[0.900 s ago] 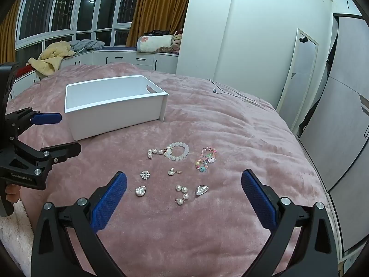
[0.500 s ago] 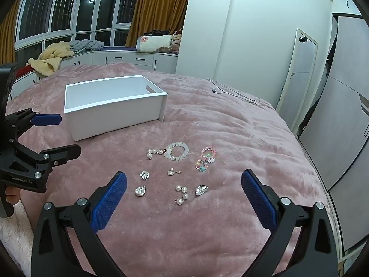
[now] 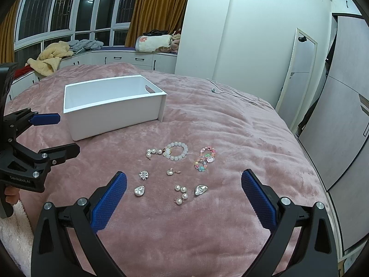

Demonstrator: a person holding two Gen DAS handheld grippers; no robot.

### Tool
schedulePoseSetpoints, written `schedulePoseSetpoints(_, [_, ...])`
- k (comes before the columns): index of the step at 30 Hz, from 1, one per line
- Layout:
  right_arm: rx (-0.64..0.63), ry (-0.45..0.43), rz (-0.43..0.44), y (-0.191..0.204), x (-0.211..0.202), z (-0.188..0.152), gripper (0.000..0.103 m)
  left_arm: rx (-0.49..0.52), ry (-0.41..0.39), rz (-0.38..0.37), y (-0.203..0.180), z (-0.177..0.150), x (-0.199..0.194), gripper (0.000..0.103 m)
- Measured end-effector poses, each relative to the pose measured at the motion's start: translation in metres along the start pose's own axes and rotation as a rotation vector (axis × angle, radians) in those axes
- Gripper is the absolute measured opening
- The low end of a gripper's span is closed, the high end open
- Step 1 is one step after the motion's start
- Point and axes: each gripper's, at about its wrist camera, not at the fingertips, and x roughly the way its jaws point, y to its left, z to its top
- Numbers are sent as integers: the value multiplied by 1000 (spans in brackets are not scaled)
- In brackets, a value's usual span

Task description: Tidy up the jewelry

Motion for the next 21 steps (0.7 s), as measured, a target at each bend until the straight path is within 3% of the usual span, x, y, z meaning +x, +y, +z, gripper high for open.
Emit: schedulePoseSetpoints(21, [-1, 2, -1, -1, 1, -1, 98, 1, -4, 0, 0, 0, 0, 100])
